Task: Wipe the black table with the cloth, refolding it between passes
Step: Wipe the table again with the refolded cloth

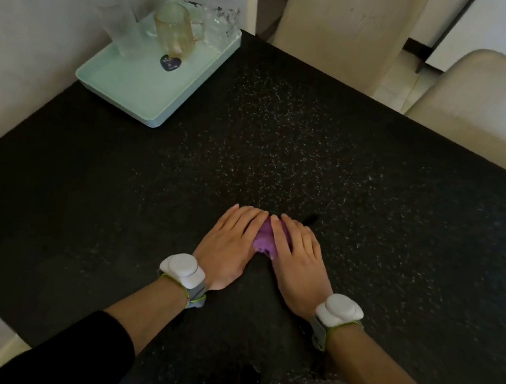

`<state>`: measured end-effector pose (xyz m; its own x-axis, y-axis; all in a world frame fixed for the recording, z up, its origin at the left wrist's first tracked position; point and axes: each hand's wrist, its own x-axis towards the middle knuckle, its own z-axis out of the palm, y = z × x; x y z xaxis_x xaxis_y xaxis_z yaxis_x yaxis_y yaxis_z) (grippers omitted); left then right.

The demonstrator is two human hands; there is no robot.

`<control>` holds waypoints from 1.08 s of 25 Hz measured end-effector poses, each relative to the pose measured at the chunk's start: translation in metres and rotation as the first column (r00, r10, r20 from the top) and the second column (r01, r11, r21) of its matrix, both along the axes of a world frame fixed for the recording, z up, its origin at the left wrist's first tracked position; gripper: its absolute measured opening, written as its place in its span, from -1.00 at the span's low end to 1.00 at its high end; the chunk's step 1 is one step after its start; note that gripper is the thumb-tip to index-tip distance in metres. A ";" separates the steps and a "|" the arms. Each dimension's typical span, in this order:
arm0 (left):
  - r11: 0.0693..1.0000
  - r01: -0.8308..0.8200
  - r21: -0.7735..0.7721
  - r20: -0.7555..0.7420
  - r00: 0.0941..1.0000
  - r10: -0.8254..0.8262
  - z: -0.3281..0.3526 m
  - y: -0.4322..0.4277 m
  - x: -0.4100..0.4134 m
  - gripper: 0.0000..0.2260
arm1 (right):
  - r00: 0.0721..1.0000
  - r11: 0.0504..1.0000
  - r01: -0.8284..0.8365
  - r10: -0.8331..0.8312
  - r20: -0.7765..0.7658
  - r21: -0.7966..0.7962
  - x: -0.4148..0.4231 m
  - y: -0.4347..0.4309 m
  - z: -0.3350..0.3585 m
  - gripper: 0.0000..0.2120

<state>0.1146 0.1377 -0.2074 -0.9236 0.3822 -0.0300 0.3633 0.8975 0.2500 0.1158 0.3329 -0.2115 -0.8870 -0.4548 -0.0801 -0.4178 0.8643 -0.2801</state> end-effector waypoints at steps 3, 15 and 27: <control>0.998 0.059 0.021 -0.012 0.998 -0.058 0.000 0.045 -0.011 -0.41 | 0.998 0.998 0.066 -0.066 -0.021 -0.004 0.000 0.045 -0.001 -0.37; 0.956 0.292 0.026 -0.034 0.956 -0.291 -0.002 0.145 -0.017 -0.40 | 0.953 0.953 0.304 -0.304 -0.004 0.010 0.038 0.136 0.004 -0.31; 0.999 0.041 0.034 -0.039 0.998 -0.039 0.000 -0.027 0.014 -0.38 | 0.999 0.999 0.018 -0.019 0.032 0.043 0.016 -0.026 0.010 -0.33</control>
